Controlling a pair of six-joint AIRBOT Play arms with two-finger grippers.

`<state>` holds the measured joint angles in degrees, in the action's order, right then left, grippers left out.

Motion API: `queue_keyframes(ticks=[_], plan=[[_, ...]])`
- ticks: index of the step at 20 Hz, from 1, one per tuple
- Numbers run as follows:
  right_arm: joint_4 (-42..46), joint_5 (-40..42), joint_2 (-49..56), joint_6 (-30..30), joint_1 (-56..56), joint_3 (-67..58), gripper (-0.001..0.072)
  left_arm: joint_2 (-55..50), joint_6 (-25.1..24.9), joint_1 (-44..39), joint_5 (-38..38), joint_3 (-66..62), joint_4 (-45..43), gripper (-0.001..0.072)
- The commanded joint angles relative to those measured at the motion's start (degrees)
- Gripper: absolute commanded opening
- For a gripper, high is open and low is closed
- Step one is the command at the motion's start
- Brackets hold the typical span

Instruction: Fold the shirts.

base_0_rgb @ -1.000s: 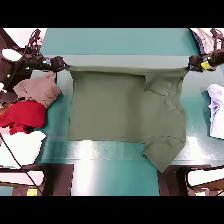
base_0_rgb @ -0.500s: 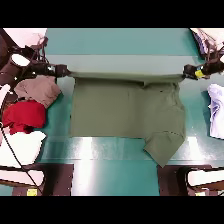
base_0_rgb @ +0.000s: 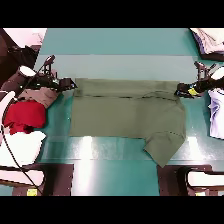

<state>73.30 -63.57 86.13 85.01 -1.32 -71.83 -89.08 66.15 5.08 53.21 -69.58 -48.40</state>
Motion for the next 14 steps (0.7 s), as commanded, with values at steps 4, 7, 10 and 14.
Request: queue_keyframes(ticks=[4,7,10,14], plan=[[-0.3,-16.0,-5.7,-2.6,-1.7,-2.7,0.0387,7.7,0.3,7.4,17.5,2.0,-2.3,0.0470],[-5.0,-16.1,-14.4,-3.1,-5.5,2.3,0.0386,16.7,-0.2,10.0,21.2,12.4,-3.6,0.0470],[-15.3,-15.3,-22.1,-6.5,-10.4,7.6,0.0355,25.1,-0.6,9.9,20.6,25.6,-4.0,0.0469],[-18.8,-14.1,-27.5,-7.1,-13.9,11.5,0.0303,28.5,-0.6,9.9,18.2,37.6,-3.4,0.0469]])
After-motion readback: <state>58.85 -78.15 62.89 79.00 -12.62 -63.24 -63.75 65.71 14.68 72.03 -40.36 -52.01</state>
